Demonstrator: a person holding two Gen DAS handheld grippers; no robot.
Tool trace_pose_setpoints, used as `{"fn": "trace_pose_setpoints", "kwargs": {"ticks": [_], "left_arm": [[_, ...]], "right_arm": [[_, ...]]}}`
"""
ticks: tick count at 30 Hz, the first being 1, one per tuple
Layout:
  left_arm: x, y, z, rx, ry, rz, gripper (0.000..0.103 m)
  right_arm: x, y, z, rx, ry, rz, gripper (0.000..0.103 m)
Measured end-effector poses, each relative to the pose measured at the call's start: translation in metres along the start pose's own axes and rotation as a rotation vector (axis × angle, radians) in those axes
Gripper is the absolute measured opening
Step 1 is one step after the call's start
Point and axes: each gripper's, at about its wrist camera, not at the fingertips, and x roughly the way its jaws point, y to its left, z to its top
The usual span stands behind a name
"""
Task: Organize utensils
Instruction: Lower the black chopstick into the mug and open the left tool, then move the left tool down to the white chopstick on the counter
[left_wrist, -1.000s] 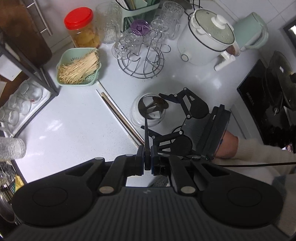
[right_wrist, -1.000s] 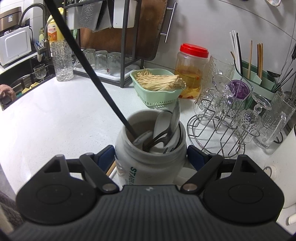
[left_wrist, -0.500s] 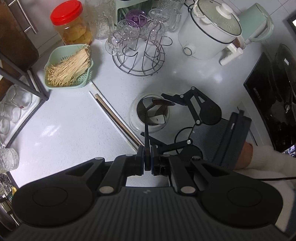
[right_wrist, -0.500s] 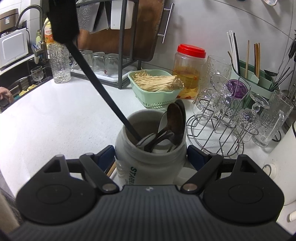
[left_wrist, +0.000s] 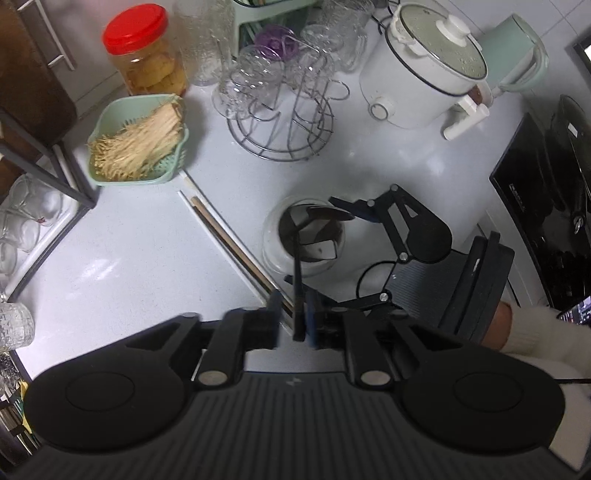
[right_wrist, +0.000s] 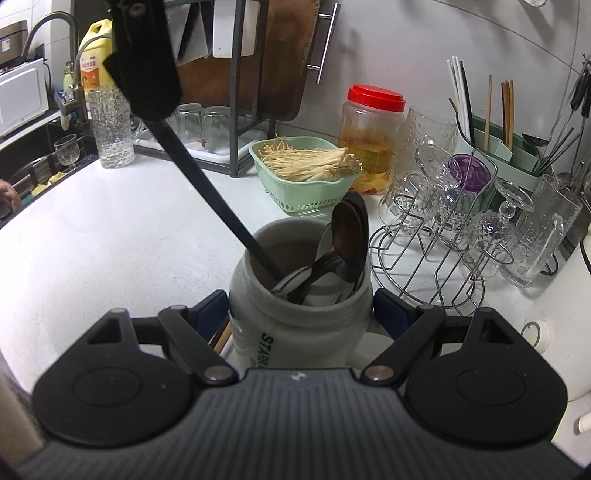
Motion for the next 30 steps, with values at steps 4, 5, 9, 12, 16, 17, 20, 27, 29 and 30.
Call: {"fn": "trace_pose_setpoints", "kwargs": {"ticks": [4, 5, 9, 12, 16, 17, 20, 27, 29, 30], "left_arm": [[-0.017, 0.012, -0.01, -0.017, -0.071, 0.008, 0.049], [-0.021, 0.014, -0.013, -0.019, -0.091, 0.007, 0.053], [-0.037, 0.023, -0.028, -0.037, -0.183, 0.009, 0.065], [-0.046, 0.024, -0.043, -0.036, -0.251, 0.025, 0.07], [-0.053, 0.027, -0.068, -0.065, -0.339, 0.045, 0.082], [-0.054, 0.029, -0.074, -0.08, -0.36, 0.044, 0.084], [-0.052, 0.034, -0.091, -0.116, -0.408, 0.044, 0.089], [-0.043, 0.046, -0.126, -0.216, -0.472, 0.108, 0.097], [-0.039, 0.049, -0.136, -0.241, -0.487, 0.117, 0.097], [-0.036, 0.05, -0.142, -0.258, -0.496, 0.12, 0.097]], "right_arm": [[0.0, 0.001, -0.001, 0.017, -0.004, -0.009, 0.088], [0.0, 0.001, -0.001, 0.022, -0.005, -0.014, 0.087], [0.0, -0.002, 0.001, 0.066, -0.009, -0.001, 0.097], [0.0, 0.0, 0.001, 0.065, -0.01, -0.001, 0.103], [-0.002, 0.001, 0.001, 0.071, -0.005, 0.002, 0.103], [-0.003, 0.001, 0.001, 0.074, -0.007, 0.002, 0.103], [-0.007, 0.0, 0.001, 0.091, -0.02, 0.0, 0.103], [-0.02, -0.001, 0.0, 0.154, -0.05, -0.042, 0.103], [-0.023, -0.001, 0.0, 0.168, -0.051, -0.057, 0.103], [-0.024, -0.001, 0.0, 0.173, -0.05, -0.062, 0.103]]}}
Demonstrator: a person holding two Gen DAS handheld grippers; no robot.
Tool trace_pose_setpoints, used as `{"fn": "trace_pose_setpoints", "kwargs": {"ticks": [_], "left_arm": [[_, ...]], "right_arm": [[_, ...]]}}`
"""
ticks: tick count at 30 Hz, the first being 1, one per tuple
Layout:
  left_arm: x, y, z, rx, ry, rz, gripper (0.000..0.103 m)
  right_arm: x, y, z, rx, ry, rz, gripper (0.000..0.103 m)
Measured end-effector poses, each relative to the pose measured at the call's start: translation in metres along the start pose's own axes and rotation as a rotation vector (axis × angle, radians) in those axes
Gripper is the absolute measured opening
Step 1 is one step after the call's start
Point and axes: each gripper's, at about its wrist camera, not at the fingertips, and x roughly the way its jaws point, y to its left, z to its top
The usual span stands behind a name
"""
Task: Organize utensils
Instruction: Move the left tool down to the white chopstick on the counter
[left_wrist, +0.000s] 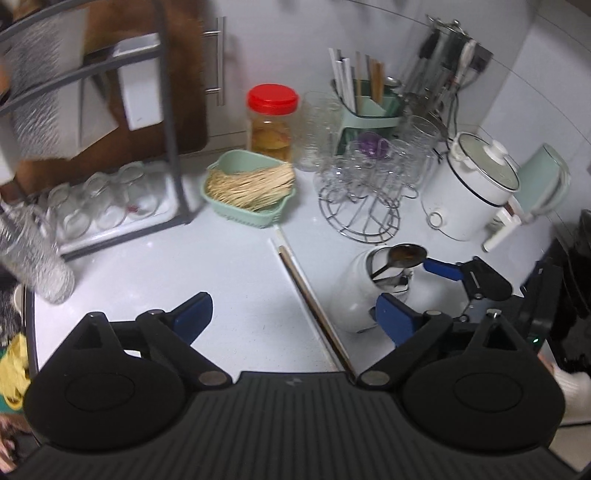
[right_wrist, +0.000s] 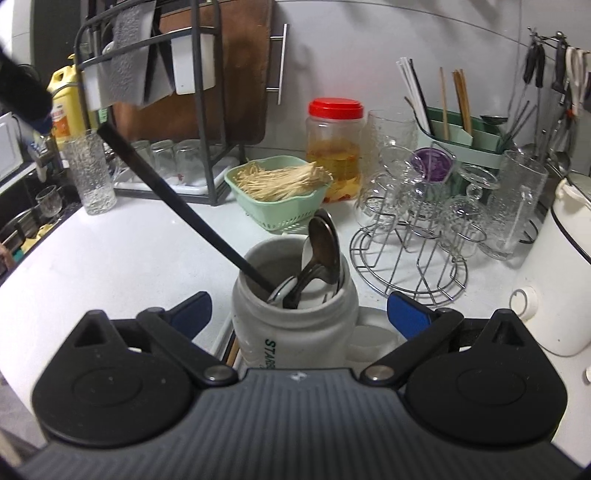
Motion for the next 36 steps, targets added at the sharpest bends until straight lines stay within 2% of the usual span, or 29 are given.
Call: {"fn": "trace_pose_setpoints", "kwargs": {"ticks": [9, 13, 19, 21, 26, 33, 36], "left_arm": [[0.008, 0.009, -0.048, -0.062, -0.086, 0.06, 0.097], [0.018, 0.008, -0.069, -0.068, -0.104, 0.047, 0.097], [0.041, 0.005, -0.097, -0.12, -0.084, 0.034, 0.096], [0.048, 0.002, -0.106, -0.144, -0.081, 0.023, 0.096], [0.071, -0.014, -0.122, -0.15, -0.049, 0.059, 0.095], [0.093, -0.029, -0.133, -0.208, -0.015, 0.101, 0.092], [0.099, -0.033, -0.131, -0.229, 0.003, 0.092, 0.089]], "right_arm": [[-0.01, -0.002, 0.002, 0.086, -0.014, -0.064, 0.103], [-0.013, -0.002, -0.002, 0.098, -0.005, -0.094, 0.102], [-0.012, 0.001, -0.006, 0.089, 0.015, -0.101, 0.1], [-0.01, 0.0, -0.007, 0.093, 0.025, -0.098, 0.096], [-0.005, -0.004, -0.008, 0.12, 0.032, -0.066, 0.092], [-0.006, -0.009, 0.001, 0.076, -0.024, -0.023, 0.089], [-0.005, -0.012, 0.005, 0.043, -0.053, -0.004, 0.089]]}}
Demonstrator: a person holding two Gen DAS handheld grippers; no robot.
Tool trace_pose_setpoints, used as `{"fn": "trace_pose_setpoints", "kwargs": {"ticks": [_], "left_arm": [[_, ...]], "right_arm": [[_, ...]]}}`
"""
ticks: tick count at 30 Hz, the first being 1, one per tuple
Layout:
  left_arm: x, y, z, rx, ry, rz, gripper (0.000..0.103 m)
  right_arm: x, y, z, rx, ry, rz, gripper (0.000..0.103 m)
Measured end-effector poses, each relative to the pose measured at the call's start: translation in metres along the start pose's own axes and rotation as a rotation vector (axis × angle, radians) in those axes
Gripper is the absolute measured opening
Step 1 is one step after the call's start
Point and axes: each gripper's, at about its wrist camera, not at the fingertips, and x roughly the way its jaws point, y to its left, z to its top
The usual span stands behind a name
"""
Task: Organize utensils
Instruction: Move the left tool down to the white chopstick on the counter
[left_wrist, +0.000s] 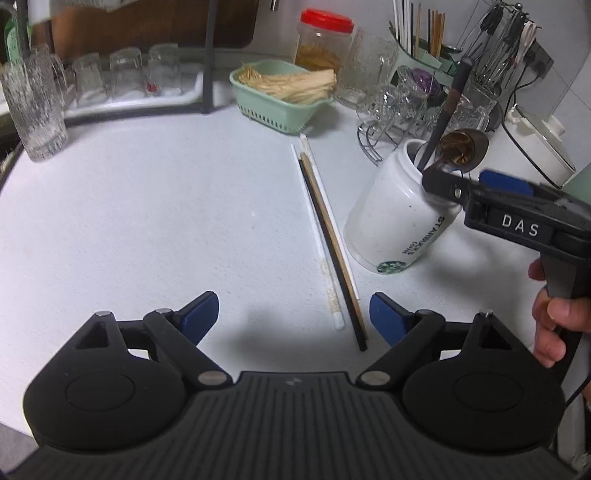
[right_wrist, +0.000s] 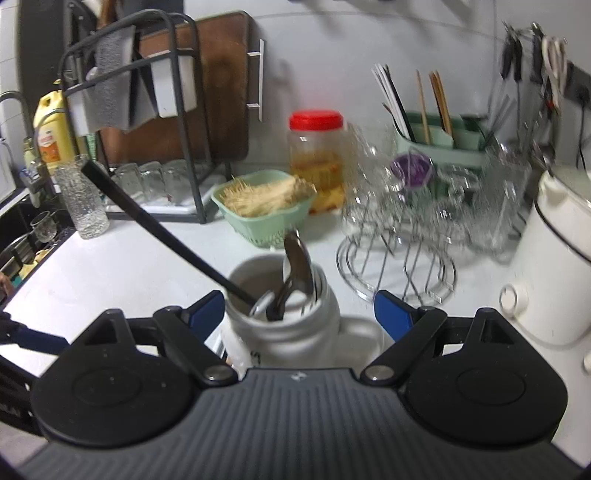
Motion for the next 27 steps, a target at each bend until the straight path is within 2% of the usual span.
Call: {"fn": "trace_pose_setpoints", "kwargs": {"ticks": [7, 9, 12, 17, 21, 27], "left_arm": [[0.015, -0.014, -0.004, 0.008, 0.024, -0.017, 0.074], [0.021, -0.016, -0.006, 0.006, 0.044, -0.029, 0.064], [0.029, -0.018, -0.009, -0.007, 0.064, -0.044, 0.055], [0.041, -0.023, -0.013, 0.007, 0.086, -0.042, 0.046], [0.049, -0.025, -0.014, 0.009, 0.094, -0.049, 0.043], [0.06, -0.031, -0.016, 0.039, 0.09, -0.003, 0.021]], "right_arm": [[0.013, 0.001, -0.001, -0.085, 0.015, 0.062, 0.089], [0.015, 0.0, -0.003, -0.091, 0.024, 0.073, 0.082], [0.015, 0.001, -0.004, -0.078, 0.022, 0.101, 0.078], [0.016, 0.002, -0.002, -0.09, 0.034, 0.112, 0.078], [0.017, 0.001, 0.0, -0.104, 0.044, 0.119, 0.079], [0.017, 0.0, 0.0, -0.098, 0.049, 0.12, 0.079]]}}
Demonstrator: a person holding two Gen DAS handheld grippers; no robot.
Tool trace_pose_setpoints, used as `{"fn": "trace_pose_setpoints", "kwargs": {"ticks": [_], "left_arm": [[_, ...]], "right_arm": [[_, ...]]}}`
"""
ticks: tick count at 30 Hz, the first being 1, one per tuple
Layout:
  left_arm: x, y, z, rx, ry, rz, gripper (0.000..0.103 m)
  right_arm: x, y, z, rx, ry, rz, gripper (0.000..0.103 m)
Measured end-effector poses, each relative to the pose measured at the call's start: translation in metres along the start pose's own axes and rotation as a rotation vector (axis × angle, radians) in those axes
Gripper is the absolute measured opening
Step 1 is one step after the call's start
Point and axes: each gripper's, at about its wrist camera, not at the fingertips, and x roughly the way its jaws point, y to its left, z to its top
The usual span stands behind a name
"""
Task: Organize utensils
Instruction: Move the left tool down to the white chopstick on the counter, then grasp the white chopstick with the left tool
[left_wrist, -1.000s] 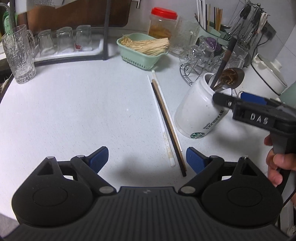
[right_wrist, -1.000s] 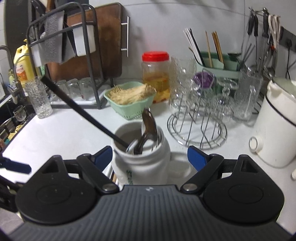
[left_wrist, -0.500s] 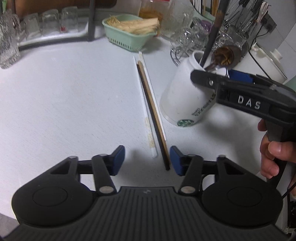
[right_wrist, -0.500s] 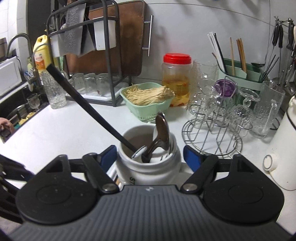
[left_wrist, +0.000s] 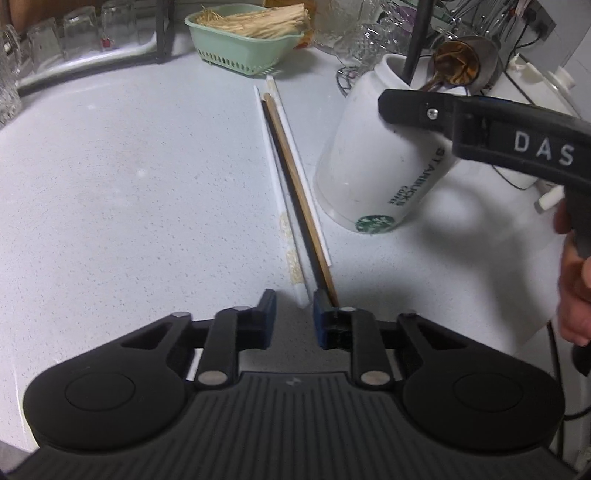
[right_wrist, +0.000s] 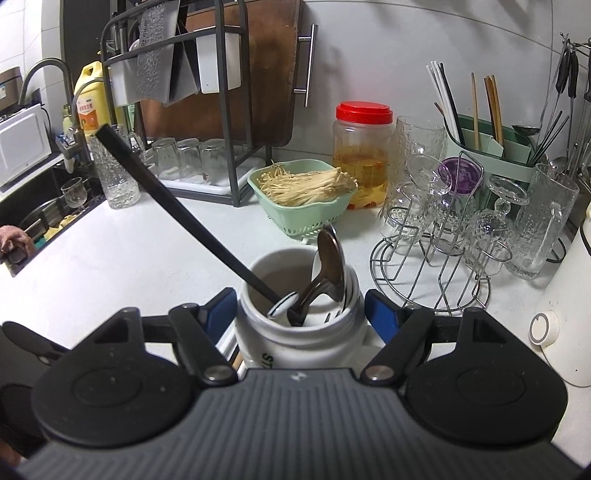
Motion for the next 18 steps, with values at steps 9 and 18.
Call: {"fn": "trace_pose_setpoints", "kwargs": {"ticks": [9, 18], "left_arm": [[0.006, -0.006, 0.001, 0.012, 0.022, 0.02, 0.008], [-0.007, 0.005, -0.015, -0.033, 0.068, 0.022, 0.008]], "right_arm": [[0.002, 0.0, 0.003, 0.008, 0.013, -0.009, 0.078], [0.004, 0.006, 0.001, -0.02, 0.023, -0.021, 0.087]]}}
